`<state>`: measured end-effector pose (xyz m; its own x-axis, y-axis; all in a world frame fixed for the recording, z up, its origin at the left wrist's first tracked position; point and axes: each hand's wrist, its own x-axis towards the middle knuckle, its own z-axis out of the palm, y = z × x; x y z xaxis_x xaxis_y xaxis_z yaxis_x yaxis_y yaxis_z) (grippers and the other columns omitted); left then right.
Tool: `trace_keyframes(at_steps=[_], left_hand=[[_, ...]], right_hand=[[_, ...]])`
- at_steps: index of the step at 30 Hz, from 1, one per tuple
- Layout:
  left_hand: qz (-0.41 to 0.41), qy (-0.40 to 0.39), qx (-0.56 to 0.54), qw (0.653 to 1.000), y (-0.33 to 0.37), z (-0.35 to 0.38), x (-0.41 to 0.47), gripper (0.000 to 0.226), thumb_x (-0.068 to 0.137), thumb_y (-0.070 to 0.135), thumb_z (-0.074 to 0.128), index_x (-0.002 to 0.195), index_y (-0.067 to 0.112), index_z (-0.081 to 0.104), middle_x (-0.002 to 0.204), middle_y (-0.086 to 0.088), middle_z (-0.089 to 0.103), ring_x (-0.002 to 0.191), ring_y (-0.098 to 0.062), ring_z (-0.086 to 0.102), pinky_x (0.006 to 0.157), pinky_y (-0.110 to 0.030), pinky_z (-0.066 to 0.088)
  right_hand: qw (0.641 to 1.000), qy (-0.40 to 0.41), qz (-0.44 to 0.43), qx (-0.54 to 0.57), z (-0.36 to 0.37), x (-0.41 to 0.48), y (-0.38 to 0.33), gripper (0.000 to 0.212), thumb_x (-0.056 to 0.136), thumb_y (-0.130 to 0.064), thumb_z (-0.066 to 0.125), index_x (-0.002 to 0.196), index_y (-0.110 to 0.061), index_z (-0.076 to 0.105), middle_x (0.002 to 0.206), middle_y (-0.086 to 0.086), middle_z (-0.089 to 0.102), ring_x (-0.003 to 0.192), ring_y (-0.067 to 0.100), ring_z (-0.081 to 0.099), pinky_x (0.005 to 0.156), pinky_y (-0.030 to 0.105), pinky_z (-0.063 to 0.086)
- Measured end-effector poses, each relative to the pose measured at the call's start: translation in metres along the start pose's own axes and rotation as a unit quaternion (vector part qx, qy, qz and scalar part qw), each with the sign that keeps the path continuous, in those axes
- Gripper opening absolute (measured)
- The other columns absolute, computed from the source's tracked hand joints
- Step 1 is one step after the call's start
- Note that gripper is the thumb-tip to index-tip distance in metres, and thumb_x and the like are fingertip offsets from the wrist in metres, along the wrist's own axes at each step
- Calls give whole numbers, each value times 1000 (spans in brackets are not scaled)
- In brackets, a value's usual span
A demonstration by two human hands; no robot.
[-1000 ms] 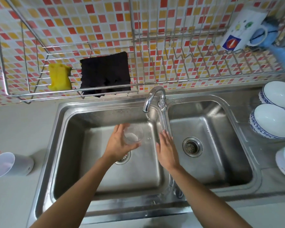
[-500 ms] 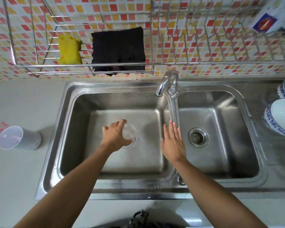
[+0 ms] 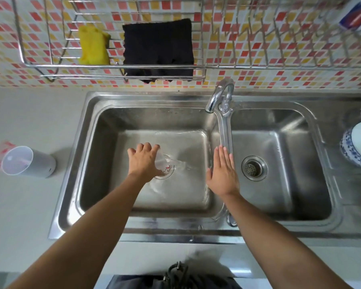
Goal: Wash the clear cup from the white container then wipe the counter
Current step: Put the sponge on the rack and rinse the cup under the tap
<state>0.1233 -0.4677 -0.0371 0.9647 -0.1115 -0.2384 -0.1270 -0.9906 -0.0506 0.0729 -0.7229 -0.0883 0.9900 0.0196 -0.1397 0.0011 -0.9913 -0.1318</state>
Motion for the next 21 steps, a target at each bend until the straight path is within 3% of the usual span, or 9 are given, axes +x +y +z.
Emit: trace_keyframes(at_steps=[5, 13, 21], left_hand=[[8, -4, 41, 999, -2, -5, -2, 79, 67, 62, 71, 133, 32, 39, 123, 0, 49, 114, -23, 43, 90, -40, 31], [13, -22, 84, 996, -8, -12, -9, 76, 71, 53, 73, 135, 31, 37, 125, -1, 46, 116, -23, 41, 94, -41, 32], [94, -26, 229, 969, -8, -18, -17, 86, 64, 25, 80, 136, 28, 33, 135, -4, 39, 122, -24, 37, 99, -43, 31]], right_hand=[[1000, 6, -1, -7, 1, 0, 0, 74, 89, -32, 31, 151, -1, 6, 159, 16, 1, 147, 26, -5, 120, 42, 3], [1000, 3, -2, -5, 0, -1, -1, 75, 92, -31, 39, 151, -1, 4, 159, 16, -1, 147, 25, -5, 120, 41, 1], [1000, 13, 0, 16, -1, 0, -3, 77, 88, -26, 47, 150, 2, 11, 158, 18, 8, 148, 26, 3, 120, 41, 3]])
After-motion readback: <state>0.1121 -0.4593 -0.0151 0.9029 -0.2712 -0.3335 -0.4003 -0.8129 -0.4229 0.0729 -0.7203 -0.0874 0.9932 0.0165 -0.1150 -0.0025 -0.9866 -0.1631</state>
